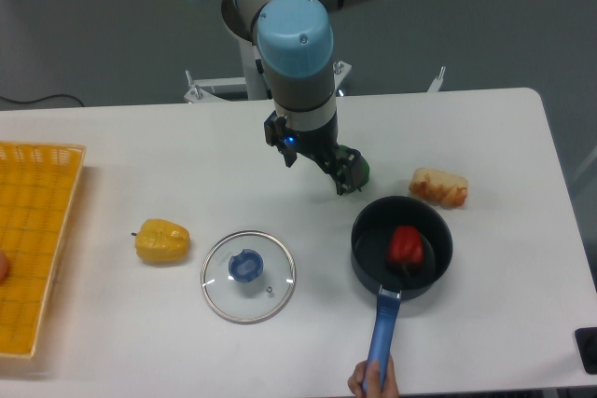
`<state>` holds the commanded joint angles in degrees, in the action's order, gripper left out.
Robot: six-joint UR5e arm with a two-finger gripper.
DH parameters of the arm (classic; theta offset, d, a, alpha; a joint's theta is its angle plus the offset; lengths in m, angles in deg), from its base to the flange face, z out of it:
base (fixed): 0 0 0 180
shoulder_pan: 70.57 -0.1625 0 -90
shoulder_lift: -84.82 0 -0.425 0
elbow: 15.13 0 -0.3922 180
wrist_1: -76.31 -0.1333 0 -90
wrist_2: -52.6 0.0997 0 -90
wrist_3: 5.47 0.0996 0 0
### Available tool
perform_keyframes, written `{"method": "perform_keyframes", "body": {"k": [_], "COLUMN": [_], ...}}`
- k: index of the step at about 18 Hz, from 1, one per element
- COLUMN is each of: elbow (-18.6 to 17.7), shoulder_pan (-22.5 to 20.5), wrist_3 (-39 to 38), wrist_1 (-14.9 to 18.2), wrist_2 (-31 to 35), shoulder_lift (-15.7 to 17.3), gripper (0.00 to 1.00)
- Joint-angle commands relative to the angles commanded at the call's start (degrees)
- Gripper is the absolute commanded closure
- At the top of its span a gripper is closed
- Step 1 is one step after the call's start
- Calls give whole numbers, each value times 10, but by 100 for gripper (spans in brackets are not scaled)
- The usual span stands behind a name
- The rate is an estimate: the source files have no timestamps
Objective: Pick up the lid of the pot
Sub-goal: 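Move the open gripper away from the green pepper toward the glass lid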
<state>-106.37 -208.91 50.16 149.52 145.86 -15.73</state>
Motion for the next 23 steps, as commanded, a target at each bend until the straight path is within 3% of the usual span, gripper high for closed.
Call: {"method": "perform_keyframes", "body": {"k": [5, 10, 17, 20, 23], "elbow": [-4, -46, -68, -82, -76], "shoulder_pan": [0, 6, 4, 7, 25], "wrist_3": [-1, -6, -13, -39, -141], "wrist_1": [2, -5, -18, -44, -103], "wrist_2": [1, 3, -5, -26, -27], "shoulder_lift": [0, 6, 13, 12, -9], "gripper": [0, 0, 0, 0, 0]}}
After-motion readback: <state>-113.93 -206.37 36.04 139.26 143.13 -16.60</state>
